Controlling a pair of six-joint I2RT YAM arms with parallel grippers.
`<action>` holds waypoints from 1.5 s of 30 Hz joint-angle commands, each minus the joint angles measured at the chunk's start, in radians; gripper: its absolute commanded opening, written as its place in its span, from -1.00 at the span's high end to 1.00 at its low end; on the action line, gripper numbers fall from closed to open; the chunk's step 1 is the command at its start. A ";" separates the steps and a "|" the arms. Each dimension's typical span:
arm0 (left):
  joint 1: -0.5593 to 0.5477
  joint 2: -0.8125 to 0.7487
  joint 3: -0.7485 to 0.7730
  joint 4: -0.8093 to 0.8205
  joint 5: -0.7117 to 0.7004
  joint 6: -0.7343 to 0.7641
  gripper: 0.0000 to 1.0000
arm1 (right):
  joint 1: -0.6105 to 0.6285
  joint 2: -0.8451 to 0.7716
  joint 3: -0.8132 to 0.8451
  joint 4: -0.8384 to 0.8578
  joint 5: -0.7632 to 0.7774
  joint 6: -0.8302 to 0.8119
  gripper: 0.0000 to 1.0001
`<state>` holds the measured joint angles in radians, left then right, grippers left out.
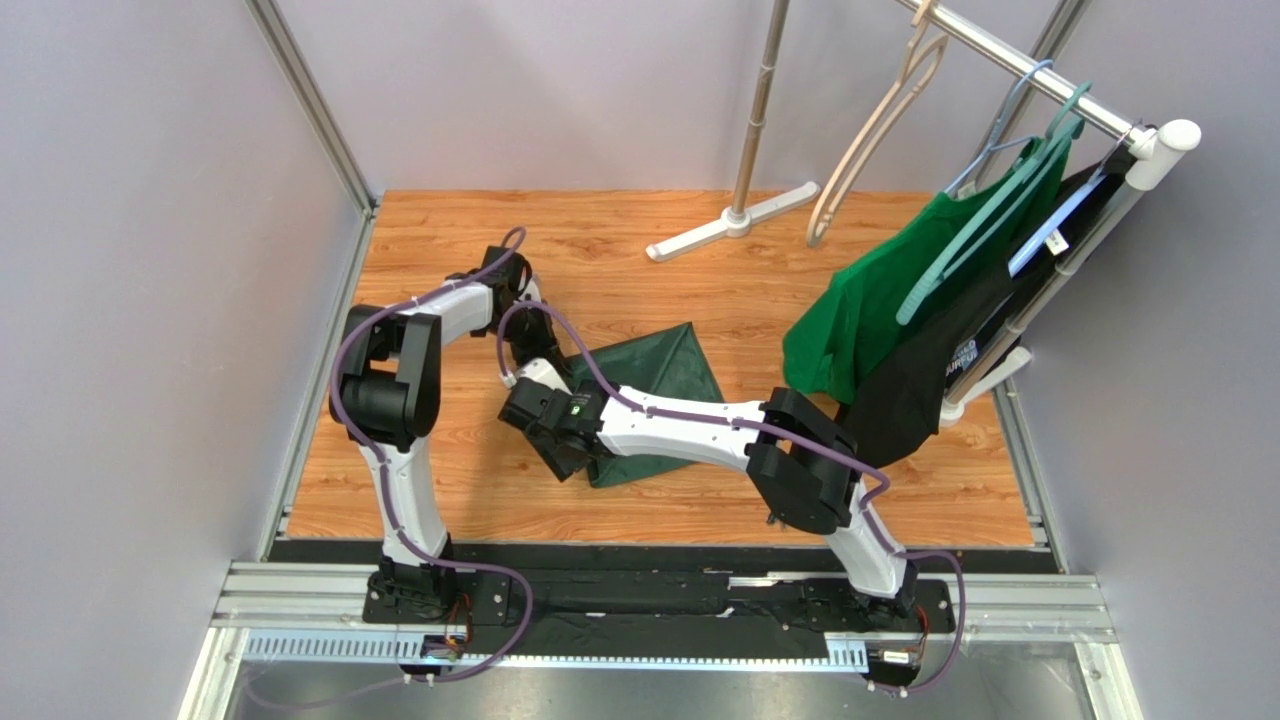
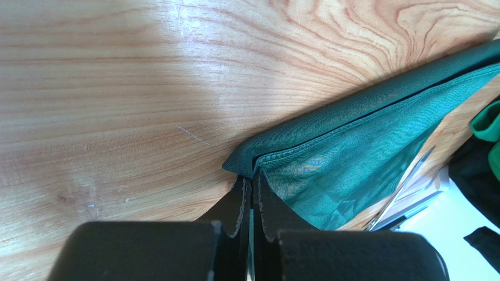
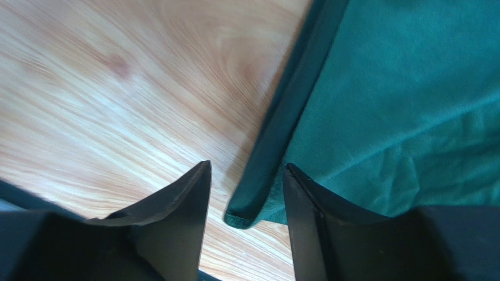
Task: Fold the napkin into a case and place the utensils inside
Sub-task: Turn over the upper triangle-folded napkin at the center of the board.
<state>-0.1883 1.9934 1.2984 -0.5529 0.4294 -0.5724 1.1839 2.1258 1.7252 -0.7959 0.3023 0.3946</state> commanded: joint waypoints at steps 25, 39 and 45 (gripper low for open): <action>-0.005 0.005 -0.010 0.025 -0.050 -0.014 1.00 | 0.002 -0.099 -0.297 0.156 -0.089 0.003 -0.03; -0.005 0.012 -0.011 0.033 -0.050 -0.015 1.00 | -0.003 -0.224 -0.208 0.084 -0.046 -0.097 -0.11; -0.005 0.012 -0.013 0.033 -0.049 -0.015 1.00 | -0.003 -0.184 -0.239 0.130 -0.094 -0.092 -0.07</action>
<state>-0.1894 1.9934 1.2976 -0.5419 0.4248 -0.6003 1.1759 1.9457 1.4815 -0.6933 0.2379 0.3183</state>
